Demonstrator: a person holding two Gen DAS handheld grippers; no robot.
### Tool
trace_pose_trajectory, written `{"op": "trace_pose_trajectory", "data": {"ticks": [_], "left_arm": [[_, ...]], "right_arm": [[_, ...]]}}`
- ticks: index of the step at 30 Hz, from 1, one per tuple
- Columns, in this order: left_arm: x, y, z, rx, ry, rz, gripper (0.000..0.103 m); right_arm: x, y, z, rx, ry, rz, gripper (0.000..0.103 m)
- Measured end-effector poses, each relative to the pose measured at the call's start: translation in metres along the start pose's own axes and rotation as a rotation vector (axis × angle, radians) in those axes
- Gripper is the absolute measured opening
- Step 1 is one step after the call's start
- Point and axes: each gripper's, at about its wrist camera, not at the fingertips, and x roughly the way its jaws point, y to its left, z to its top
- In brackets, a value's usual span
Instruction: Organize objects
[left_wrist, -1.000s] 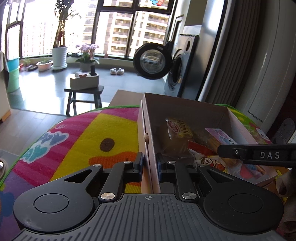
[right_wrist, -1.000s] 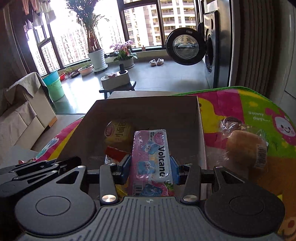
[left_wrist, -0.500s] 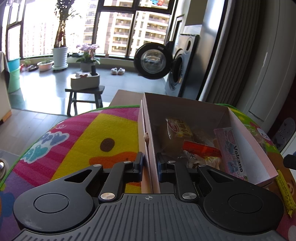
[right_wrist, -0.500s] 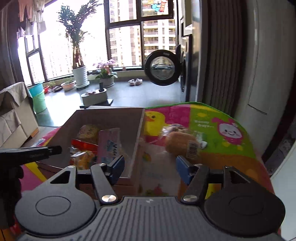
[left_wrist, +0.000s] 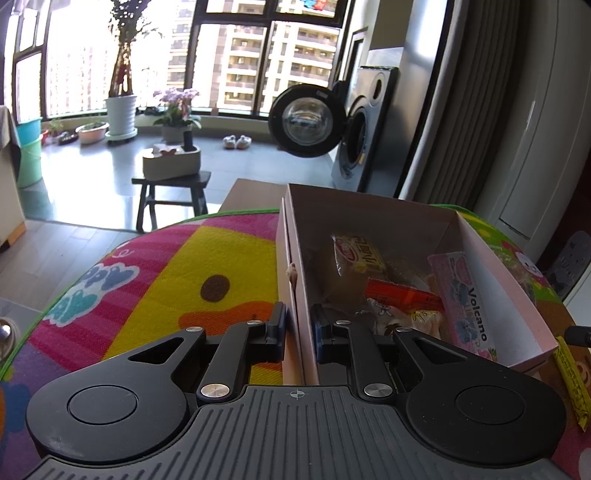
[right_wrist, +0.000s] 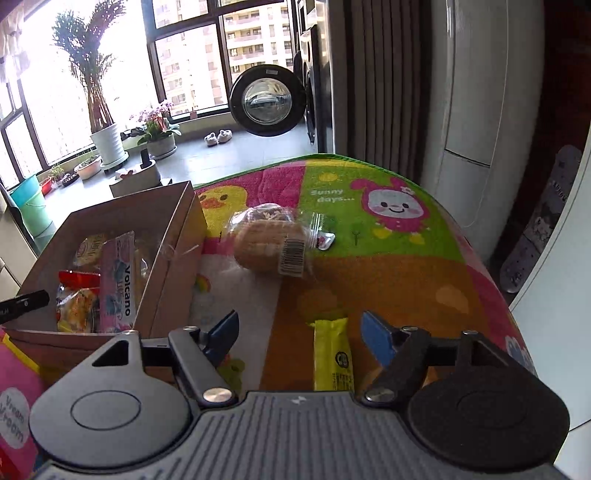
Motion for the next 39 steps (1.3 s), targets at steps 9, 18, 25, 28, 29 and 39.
{"op": "trace_pose_trajectory", "data": {"ticks": [9,18,25,28,29,39], "left_arm": [[-0.001,0.000,-0.001,0.006,0.001,-0.005,0.017],[-0.002,-0.002,0.001,0.004,0.004,-0.008,0.017],[0.000,-0.002,0.001,-0.011,0.000,-0.009,0.017],[0.000,-0.002,0.001,-0.015,-0.001,-0.006,0.017],[0.000,-0.002,0.001,-0.015,-0.001,-0.005,0.017],[0.000,-0.004,0.001,-0.008,0.003,0.001,0.017]], "right_arm": [[0.085,0.009,0.092,0.073,0.064,0.067,0.092],[0.181,0.024,0.120,-0.044,0.207,-0.006,0.061],[0.128,-0.013,0.083,-0.042,0.238,0.055,0.048],[0.093,-0.023,0.056,-0.029,0.250,0.079,0.048],[0.082,-0.024,0.046,-0.025,0.253,0.094,0.048],[-0.040,-0.032,-0.033,-0.020,0.103,0.062,0.073]]}}
